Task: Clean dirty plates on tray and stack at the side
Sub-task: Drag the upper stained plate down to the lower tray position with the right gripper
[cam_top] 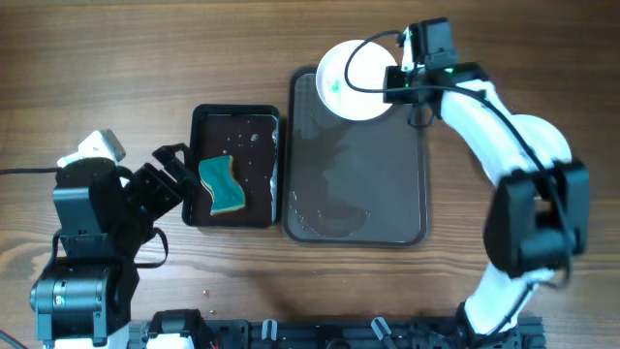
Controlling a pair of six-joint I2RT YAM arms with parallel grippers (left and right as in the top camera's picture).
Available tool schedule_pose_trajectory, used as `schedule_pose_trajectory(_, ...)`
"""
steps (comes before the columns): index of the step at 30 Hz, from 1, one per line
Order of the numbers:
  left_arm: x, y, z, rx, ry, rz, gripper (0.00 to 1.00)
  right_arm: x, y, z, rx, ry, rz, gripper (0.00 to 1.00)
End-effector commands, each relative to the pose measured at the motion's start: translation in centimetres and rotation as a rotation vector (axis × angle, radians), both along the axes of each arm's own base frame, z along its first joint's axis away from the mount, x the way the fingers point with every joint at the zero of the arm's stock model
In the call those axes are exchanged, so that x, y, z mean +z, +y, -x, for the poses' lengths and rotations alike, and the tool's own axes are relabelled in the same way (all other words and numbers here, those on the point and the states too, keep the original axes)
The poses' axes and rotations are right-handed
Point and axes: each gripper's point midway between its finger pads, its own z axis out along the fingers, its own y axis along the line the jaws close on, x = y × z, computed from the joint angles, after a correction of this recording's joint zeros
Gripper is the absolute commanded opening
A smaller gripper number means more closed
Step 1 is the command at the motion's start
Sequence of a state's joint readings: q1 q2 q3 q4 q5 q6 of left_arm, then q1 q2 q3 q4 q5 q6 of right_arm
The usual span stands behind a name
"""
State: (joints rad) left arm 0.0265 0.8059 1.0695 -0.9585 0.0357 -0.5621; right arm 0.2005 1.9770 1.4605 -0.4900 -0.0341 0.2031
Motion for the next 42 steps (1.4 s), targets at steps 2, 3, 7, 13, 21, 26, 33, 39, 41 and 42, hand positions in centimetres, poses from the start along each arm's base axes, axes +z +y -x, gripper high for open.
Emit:
schedule_pose_trajectory(2,0.6,0.0,-0.1,-0.002,-0.017,0.004,1.00,-3.1,-0.4,-2.4,0.005,-0.024,-0.010,0.46)
schedule_pose_trajectory(3,0.6,0.0,-0.1,-0.002,-0.017,0.004,1.00,-3.5,-0.3,-2.7,0.001,-0.028,-0.012,0.47)
schedule_pose_trajectory(7,0.6,0.0,-0.1,-0.002,-0.018,0.004,1.00,-4.9,-0.2,-3.5,-0.002,-0.044,-0.017,0.37)
schedule_pose_trajectory(13,0.6,0.0,-0.1,-0.002,-0.017,0.004,1.00,-5.7,-0.4,-2.9,-0.085,0.005,-0.061,0.11)
schedule_pose_trajectory(21,0.6,0.0,-0.1,-0.002,-0.018,0.004,1.00,-7.5,-0.7,-1.3,-0.112,0.076,-0.059,0.07)
schedule_pose_trajectory(26,0.6,0.0,-0.1,-0.002,-0.017,0.004,1.00,-7.4,0.7,-0.3,-0.076,0.123,-0.139,0.04)
schedule_pose_trajectory(33,0.6,0.0,-0.1,-0.002,-0.017,0.004,1.00,-2.7,0.8,2.4,-0.120,0.177,-0.190,0.04)
schedule_pose_trajectory(39,0.6,0.0,-0.1,-0.002,-0.018,0.004,1.00,3.1,0.4,7.9,-0.117,0.251,-0.171,0.04)
schedule_pose_trajectory(41,0.6,0.0,-0.1,-0.002,-0.017,0.004,1.00,3.5,0.5,10.0,-0.112,0.310,-0.156,0.04)
schedule_pose_trajectory(42,0.6,0.0,-0.1,-0.002,-0.017,0.004,1.00,3.4,0.6,11.6,-0.108,0.364,-0.140,0.04)
